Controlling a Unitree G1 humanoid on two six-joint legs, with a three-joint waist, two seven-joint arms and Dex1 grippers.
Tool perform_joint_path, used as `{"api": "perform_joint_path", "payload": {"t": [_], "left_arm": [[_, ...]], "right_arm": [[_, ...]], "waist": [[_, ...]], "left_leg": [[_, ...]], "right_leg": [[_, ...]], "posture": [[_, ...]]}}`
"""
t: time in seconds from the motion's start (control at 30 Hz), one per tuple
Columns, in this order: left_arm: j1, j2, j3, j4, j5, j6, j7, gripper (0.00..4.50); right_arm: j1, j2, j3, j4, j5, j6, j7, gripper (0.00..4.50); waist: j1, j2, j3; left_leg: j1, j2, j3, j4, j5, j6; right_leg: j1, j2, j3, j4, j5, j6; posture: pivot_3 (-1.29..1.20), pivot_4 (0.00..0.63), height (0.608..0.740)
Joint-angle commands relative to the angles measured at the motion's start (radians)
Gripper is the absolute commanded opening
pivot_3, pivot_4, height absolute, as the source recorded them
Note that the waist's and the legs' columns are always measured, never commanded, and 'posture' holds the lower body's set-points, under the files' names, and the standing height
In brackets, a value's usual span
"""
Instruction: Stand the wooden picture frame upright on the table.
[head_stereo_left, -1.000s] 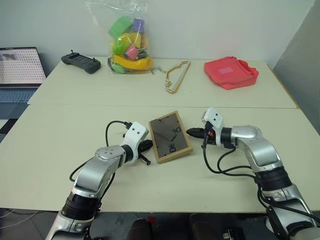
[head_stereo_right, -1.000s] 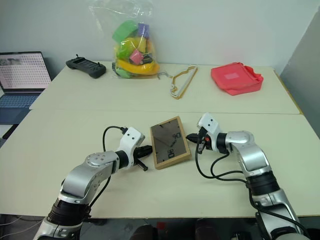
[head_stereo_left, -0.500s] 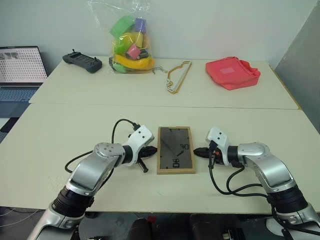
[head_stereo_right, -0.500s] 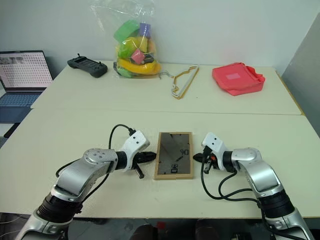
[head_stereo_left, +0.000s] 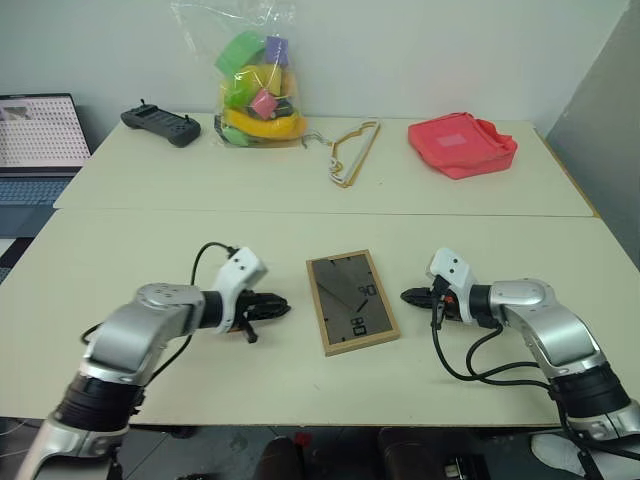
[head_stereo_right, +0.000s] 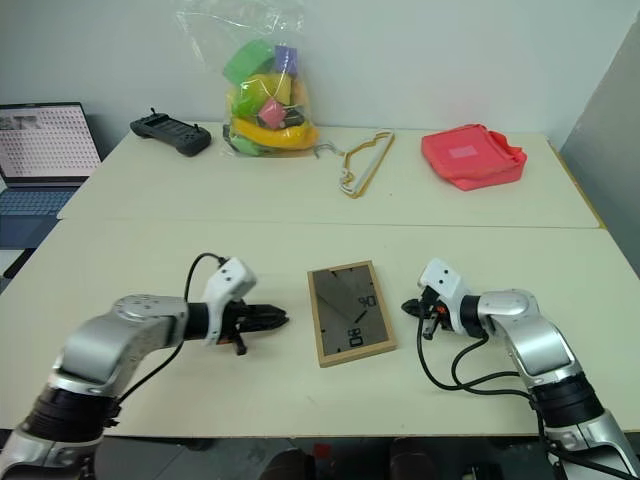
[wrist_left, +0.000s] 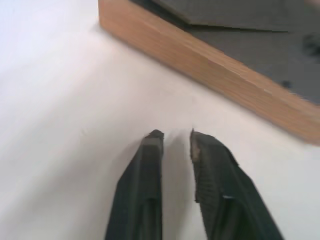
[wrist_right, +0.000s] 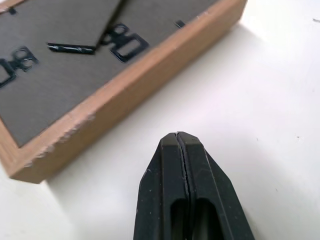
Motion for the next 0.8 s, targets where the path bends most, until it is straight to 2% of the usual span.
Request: {"api": "perform_joint_path", "payload": {"t": [0.03,0.2,0.37,0.47,0.67,0.8], "left_arm": [[-0.116,-0.131,0.242,0.109,-0.277,0.475,0.046,1.88],[-0.142,-0.149,0.257,0.275,-0.502,0.517,0.241,2.86],[-0.091,-0.147,0.208,0.285,-0.708,0.517,0.412,3.87],[-0.048,-0.167,0.199,0.281,-0.783,0.517,0.509,4.41],[0.049,-0.216,0.204,0.263,-0.868,0.517,0.660,4.48],[0.059,-0.314,0.245,0.293,-0.834,0.467,0.751,4.48]], "right_arm": [[-0.054,0.022,0.014,0.043,-0.012,-0.062,0.000,0.00],[-0.080,0.042,0.031,0.101,-0.030,-0.100,-0.004,0.00],[-0.086,0.060,0.037,0.105,-0.036,-0.101,-0.013,0.00],[-0.081,0.066,0.039,0.087,-0.035,-0.088,-0.019,0.00],[-0.071,0.084,0.049,0.039,-0.026,-0.054,-0.032,0.00],[-0.068,0.124,0.073,-0.002,-0.010,-0.011,-0.046,0.00]], "waist": [[0.004,-0.001,0.000],[0.000,-0.001,0.000],[-0.004,-0.001,0.000],[-0.005,-0.001,0.000],[-0.006,0.001,-0.001],[-0.003,0.005,-0.007]], "left_leg": [[0.000,0.000,0.000,0.000,0.000,0.000],[-0.001,0.000,-0.005,0.001,0.000,0.000],[0.000,0.001,-0.010,0.001,0.000,0.000],[0.000,0.001,-0.011,0.001,0.001,-0.001],[0.000,0.001,-0.011,0.001,0.001,-0.001],[0.000,-0.001,-0.010,0.001,0.001,-0.002]], "right_leg": [[0.001,0.000,-0.001,0.001,0.000,0.000],[0.001,0.000,-0.004,0.001,0.000,0.000],[0.001,-0.001,-0.004,0.002,0.000,0.000],[0.001,-0.001,-0.004,0.002,0.000,0.000],[0.001,-0.002,-0.003,0.003,0.000,0.000],[0.002,-0.003,-0.003,0.002,0.000,0.000]], "posture": [[0.00,0.150,0.740],[0.00,0.150,0.740],[0.00,0.150,0.740],[0.00,0.150,0.740],[0.00,0.150,0.740],[0.00,0.150,0.740]]}}
